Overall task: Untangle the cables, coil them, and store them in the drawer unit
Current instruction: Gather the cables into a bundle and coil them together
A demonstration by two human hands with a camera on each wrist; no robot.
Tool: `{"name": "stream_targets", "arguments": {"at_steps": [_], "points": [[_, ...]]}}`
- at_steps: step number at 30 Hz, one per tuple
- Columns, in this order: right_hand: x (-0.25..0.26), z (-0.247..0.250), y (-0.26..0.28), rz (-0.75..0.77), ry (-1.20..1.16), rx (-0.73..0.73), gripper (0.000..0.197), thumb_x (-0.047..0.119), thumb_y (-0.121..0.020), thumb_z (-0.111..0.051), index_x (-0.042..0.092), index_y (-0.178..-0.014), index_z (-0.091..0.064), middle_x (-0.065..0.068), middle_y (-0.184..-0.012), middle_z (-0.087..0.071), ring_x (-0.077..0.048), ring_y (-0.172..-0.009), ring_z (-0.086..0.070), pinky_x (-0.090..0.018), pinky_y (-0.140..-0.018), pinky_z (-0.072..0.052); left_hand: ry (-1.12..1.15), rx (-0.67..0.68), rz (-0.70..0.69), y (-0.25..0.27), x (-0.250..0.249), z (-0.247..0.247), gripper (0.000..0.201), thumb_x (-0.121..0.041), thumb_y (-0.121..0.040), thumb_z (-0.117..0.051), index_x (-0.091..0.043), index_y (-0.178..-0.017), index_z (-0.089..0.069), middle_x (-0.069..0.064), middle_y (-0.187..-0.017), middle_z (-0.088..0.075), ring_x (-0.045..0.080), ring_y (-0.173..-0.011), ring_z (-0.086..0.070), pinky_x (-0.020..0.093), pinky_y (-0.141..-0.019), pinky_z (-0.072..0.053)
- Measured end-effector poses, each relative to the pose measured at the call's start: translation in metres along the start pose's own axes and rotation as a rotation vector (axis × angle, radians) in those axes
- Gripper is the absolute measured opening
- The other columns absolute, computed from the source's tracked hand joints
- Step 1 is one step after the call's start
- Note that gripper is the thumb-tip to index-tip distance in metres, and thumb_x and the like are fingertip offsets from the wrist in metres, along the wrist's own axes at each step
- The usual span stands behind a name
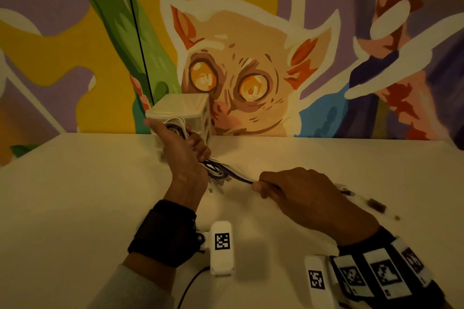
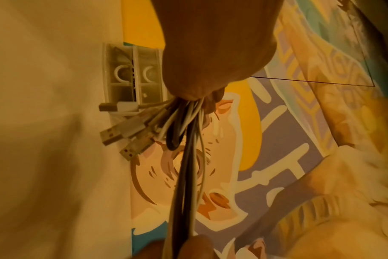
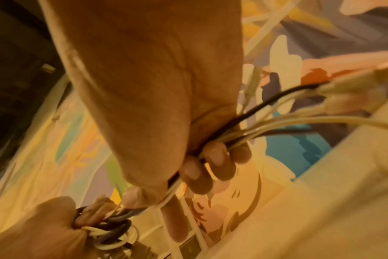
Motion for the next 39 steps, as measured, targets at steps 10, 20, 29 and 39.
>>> {"name": "stream_targets", "arguments": {"at_steps": [10,20,29,39], "points": [[0.031,0.033,0.002,0.252,-0.046,-0.398,0.039,0.035,-0.104,-0.060,0.038,-0.141,-0.048,0.005,-0.107,-0.063,-0.018,-0.062,-0.060,-0.036,-0.051,-0.055,0.042,-0.170,-0.108,-0.018,-0.026,0.030,0.072,-0.085,-0.097,-0.024,-0.018,-0.076,-0.040,-0.003,-0.057,-0.030,0.016,-0.048,-0.023,0.023,-0.043,-0.018],[0.030,0.009,0.005,0.114,0.094,-0.077,0.028,0.033,-0.103,-0.050,0.039,-0.123,-0.068,0.010,-0.110,-0.072,-0.018,-0.095,-0.065,-0.031,-0.068,-0.032,-0.197,0.009,-0.129,0.003,0.000,-0.002,0.071,-0.088,-0.093,-0.029,-0.021,-0.078,-0.046,-0.003,-0.059,-0.033,0.014,-0.050,-0.026,0.026,-0.046,-0.023],[0.026,0.030,0.002,0.136,-0.272,-0.218,0.018,0.029,-0.103,-0.058,0.032,-0.115,-0.045,0.010,-0.088,-0.072,-0.014,-0.066,-0.061,-0.038,-0.062,-0.051,-0.501,0.570,0.057,0.046,0.057,-0.051,0.086,-0.103,-0.073,-0.033,-0.019,-0.078,-0.048,0.005,-0.065,-0.030,0.021,-0.057,-0.022,0.031,-0.053,-0.023],[0.002,0.053,0.004,0.143,-0.458,-0.515,0.012,0.033,-0.096,-0.073,0.024,-0.101,-0.067,0.014,-0.094,-0.069,-0.006,-0.084,-0.063,-0.024,-0.076,-0.053,-0.550,0.827,0.193,0.070,0.077,-0.062,0.075,-0.100,-0.073,-0.040,-0.027,-0.069,-0.061,-0.004,-0.060,-0.036,0.009,-0.052,-0.036,0.025,-0.052,-0.036]]}}
Point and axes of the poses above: each hand's wrist, its own y-axis away from the middle knuckle, its own z-axis out of the back of the hand, x = y × z, the point moved 8 cm from there along -y, towards the middle knuckle
